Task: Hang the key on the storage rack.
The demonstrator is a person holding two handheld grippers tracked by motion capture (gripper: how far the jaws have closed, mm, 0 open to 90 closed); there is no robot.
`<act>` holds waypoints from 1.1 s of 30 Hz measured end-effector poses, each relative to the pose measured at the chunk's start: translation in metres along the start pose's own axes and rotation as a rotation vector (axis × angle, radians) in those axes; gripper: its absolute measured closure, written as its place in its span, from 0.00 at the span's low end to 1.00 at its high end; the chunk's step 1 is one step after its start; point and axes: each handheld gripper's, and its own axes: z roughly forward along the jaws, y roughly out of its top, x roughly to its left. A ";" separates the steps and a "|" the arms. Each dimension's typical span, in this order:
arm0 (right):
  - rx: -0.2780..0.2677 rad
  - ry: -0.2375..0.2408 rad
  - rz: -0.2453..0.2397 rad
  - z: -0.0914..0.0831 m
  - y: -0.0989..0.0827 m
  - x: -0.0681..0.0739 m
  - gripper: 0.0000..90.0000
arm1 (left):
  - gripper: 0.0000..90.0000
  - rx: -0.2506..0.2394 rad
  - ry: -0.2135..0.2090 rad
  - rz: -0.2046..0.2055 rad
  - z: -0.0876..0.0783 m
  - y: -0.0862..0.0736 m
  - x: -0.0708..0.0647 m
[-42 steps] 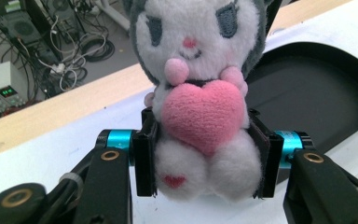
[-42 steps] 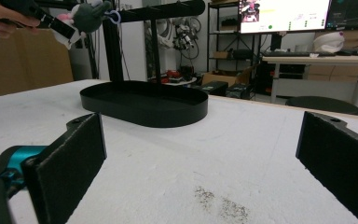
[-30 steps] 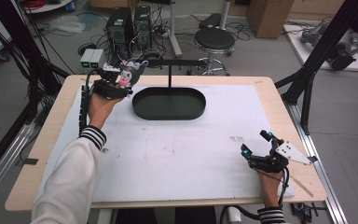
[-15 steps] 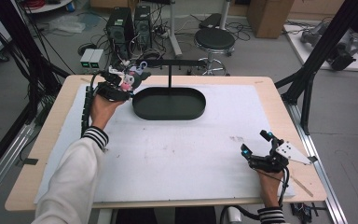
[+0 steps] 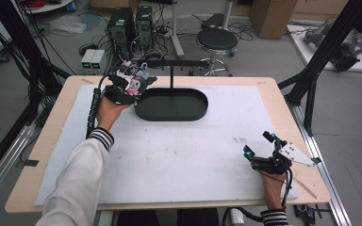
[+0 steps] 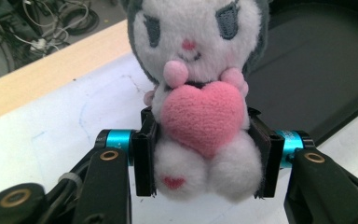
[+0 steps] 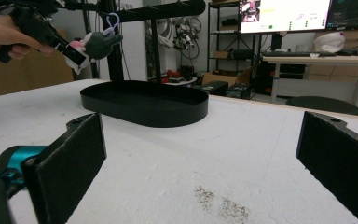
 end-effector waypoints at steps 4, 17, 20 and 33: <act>0.000 0.000 0.000 0.000 0.000 0.000 0.01 | 0.57 -0.001 -0.061 -0.005 0.003 -0.003 0.005; 0.000 -0.003 -0.001 0.000 0.000 0.000 0.01 | 0.02 -0.231 -0.262 0.010 -0.028 -0.028 0.008; 0.009 -0.002 -0.001 0.001 0.000 0.000 0.01 | 0.02 -0.314 -0.247 0.034 -0.054 -0.040 0.010; 0.006 -0.005 -0.008 0.000 0.000 0.002 0.01 | 0.02 -0.534 -0.267 0.097 -0.117 -0.139 0.001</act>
